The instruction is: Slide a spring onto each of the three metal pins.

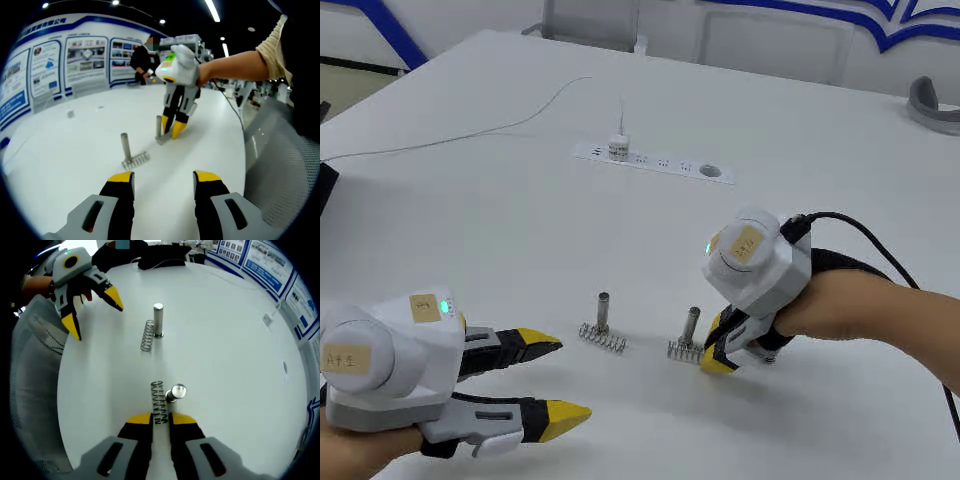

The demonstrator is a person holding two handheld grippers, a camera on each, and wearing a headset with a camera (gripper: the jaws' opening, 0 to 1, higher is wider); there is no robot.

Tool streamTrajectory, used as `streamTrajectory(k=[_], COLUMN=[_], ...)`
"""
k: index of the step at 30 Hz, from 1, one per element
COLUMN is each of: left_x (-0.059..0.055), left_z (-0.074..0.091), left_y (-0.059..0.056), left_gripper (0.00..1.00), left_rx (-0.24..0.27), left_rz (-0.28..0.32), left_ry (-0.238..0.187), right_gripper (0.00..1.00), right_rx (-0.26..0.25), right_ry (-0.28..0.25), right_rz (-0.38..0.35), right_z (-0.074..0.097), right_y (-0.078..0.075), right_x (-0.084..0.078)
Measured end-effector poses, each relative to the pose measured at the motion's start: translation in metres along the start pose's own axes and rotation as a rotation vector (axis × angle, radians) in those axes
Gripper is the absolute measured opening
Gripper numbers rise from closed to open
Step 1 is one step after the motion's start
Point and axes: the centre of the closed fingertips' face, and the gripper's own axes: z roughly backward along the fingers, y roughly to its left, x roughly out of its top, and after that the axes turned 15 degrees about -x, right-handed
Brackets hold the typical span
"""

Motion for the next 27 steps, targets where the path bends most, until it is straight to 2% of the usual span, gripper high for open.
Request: streamTrajectory(k=[7, 15, 27], left_x=[0.0, 0.001, 0.003], left_z=[0.0, 0.0, -0.005], left_y=[0.0, -0.001, -0.005], left_gripper=[0.47, 0.47, 0.45], left_rx=[-0.001, -0.004, -0.035], left_rz=[0.0, -0.003, -0.025], left_ry=[0.0, 0.0, 0.017], right_gripper=[0.12, 0.12, 0.12], right_rx=[0.009, -0.003, 0.018], right_ry=[0.003, 0.003, -0.009], right_rz=[-0.006, 0.002, 0.071], right_z=[0.0, 0.0, 0.019], right_y=[0.002, 0.003, 0.025], right_x=[0.0, 0.0, 0.009])
